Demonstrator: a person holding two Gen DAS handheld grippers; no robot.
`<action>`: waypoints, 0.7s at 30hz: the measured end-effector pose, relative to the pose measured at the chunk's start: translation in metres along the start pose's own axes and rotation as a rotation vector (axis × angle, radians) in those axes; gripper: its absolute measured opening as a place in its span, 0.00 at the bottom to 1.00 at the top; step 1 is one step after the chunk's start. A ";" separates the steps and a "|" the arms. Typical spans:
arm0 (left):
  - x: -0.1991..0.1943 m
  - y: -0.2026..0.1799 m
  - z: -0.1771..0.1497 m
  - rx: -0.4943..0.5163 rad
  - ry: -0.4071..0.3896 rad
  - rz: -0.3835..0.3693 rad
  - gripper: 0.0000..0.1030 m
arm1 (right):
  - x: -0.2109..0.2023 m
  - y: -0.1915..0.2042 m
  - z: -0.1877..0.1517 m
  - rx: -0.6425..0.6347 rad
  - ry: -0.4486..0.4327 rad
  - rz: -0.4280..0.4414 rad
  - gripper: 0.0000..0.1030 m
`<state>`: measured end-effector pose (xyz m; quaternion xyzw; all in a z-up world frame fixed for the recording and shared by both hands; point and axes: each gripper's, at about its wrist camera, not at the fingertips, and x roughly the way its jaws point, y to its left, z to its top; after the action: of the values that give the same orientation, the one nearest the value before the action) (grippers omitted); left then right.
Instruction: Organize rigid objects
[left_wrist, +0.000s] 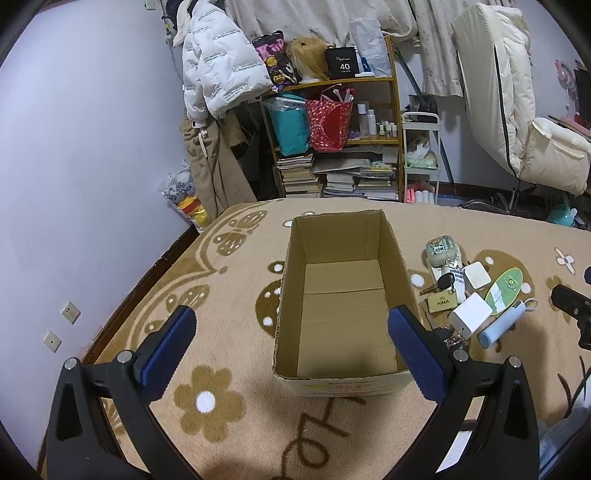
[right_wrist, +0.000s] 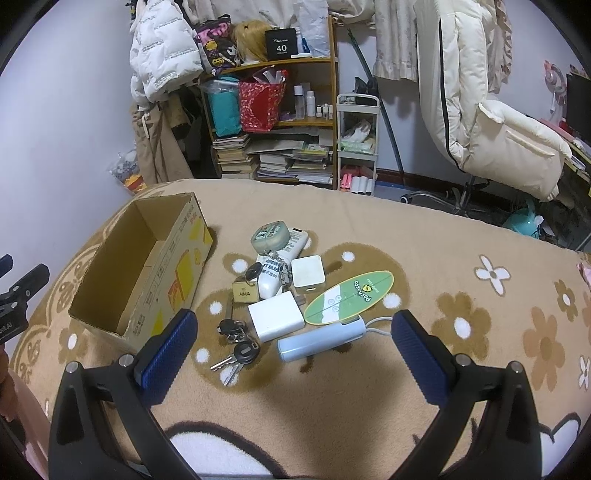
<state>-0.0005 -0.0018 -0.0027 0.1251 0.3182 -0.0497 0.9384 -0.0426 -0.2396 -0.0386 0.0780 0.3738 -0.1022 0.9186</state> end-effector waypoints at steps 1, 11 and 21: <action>0.000 0.000 0.000 0.000 0.000 -0.001 1.00 | 0.000 0.000 0.000 -0.002 0.000 -0.003 1.00; 0.000 0.000 0.000 0.000 0.000 0.000 1.00 | 0.002 0.001 0.000 -0.002 0.010 -0.010 1.00; 0.000 -0.001 0.000 0.000 0.002 0.002 1.00 | 0.002 0.001 -0.001 -0.004 0.016 -0.002 1.00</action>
<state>-0.0009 -0.0030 -0.0032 0.1256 0.3188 -0.0487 0.9382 -0.0410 -0.2386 -0.0407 0.0768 0.3813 -0.1019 0.9156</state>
